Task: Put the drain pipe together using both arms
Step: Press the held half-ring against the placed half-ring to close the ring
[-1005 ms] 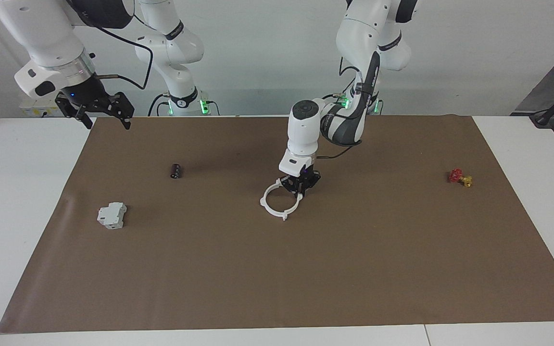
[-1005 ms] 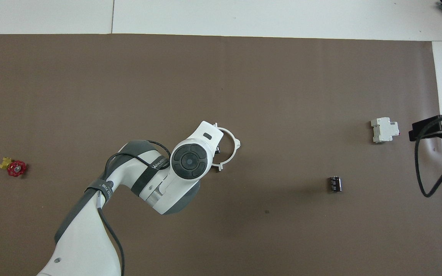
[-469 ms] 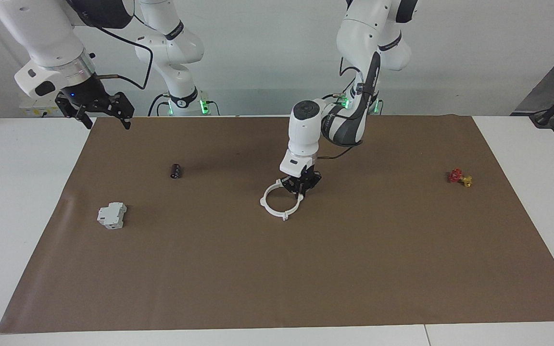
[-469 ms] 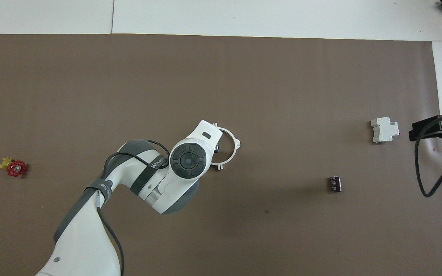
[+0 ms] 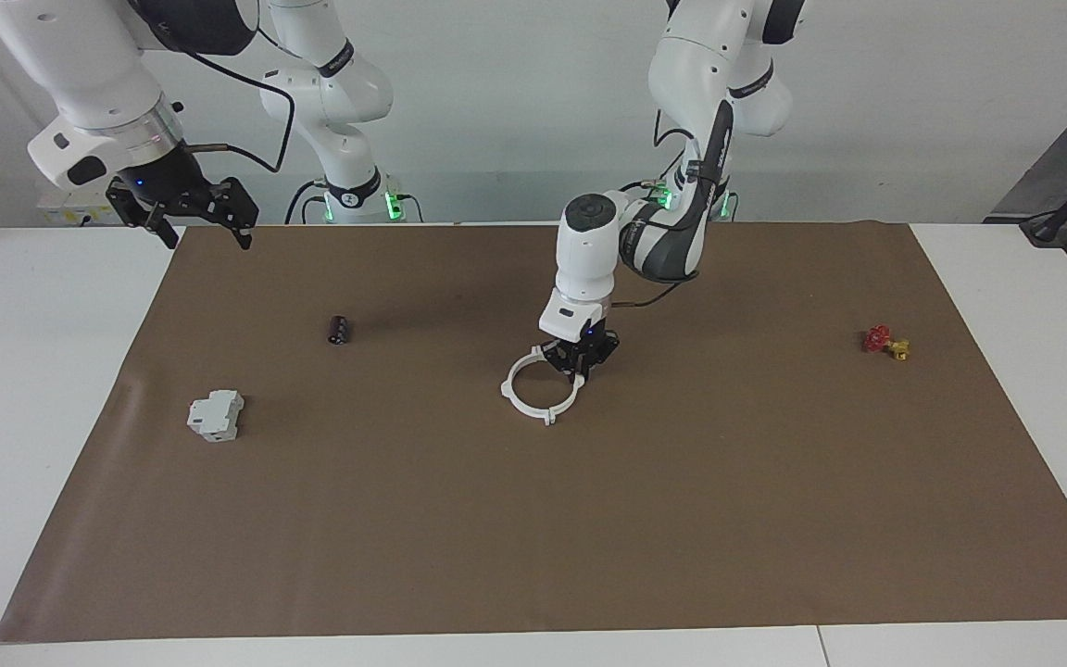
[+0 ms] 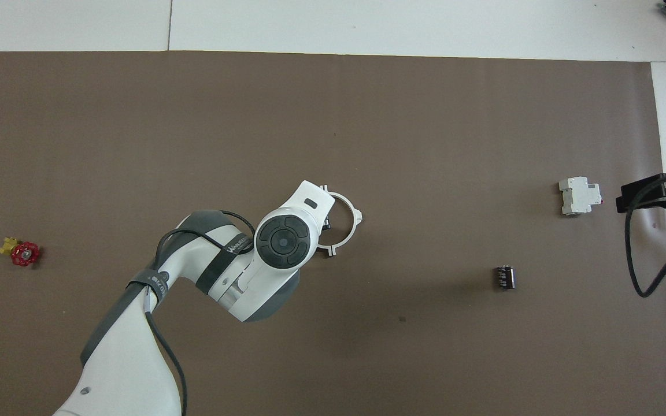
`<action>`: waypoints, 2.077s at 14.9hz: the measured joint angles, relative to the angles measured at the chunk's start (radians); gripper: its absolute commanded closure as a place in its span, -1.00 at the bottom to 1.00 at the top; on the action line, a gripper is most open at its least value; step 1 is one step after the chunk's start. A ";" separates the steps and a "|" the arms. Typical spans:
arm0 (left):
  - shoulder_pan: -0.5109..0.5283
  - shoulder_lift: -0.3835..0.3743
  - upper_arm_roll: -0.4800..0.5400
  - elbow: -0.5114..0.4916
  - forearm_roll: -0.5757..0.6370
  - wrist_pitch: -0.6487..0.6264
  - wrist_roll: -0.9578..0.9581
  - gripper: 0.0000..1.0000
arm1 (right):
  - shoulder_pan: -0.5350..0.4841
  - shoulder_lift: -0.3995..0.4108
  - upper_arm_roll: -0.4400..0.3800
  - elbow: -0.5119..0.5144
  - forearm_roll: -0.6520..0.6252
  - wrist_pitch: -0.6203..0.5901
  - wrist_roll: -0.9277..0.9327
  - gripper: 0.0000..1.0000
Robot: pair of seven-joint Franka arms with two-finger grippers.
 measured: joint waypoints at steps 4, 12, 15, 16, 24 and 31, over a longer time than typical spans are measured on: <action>0.000 0.000 0.000 0.001 0.000 0.002 0.000 1.00 | 0.000 0.000 0.000 0.000 0.000 0.000 0.000 -1.00; -0.001 0.001 -0.002 0.001 0.000 0.003 -0.001 1.00 | 0.000 0.000 0.000 0.000 0.000 0.000 0.000 -1.00; -0.001 0.001 -0.003 0.001 0.000 0.003 -0.001 1.00 | 0.000 0.000 0.000 0.000 0.000 0.000 0.000 -1.00; -0.001 0.001 -0.003 0.001 0.000 0.003 -0.001 1.00 | 0.000 0.000 0.000 0.000 0.000 0.000 0.000 -1.00; -0.001 0.002 -0.003 0.001 0.000 0.003 -0.001 -0.20 | 0.000 0.000 0.000 0.000 0.000 0.000 0.000 -1.00; -0.001 0.002 -0.001 0.002 0.000 -0.011 -0.001 -1.00 | 0.000 0.000 0.000 0.000 0.000 0.000 0.000 -1.00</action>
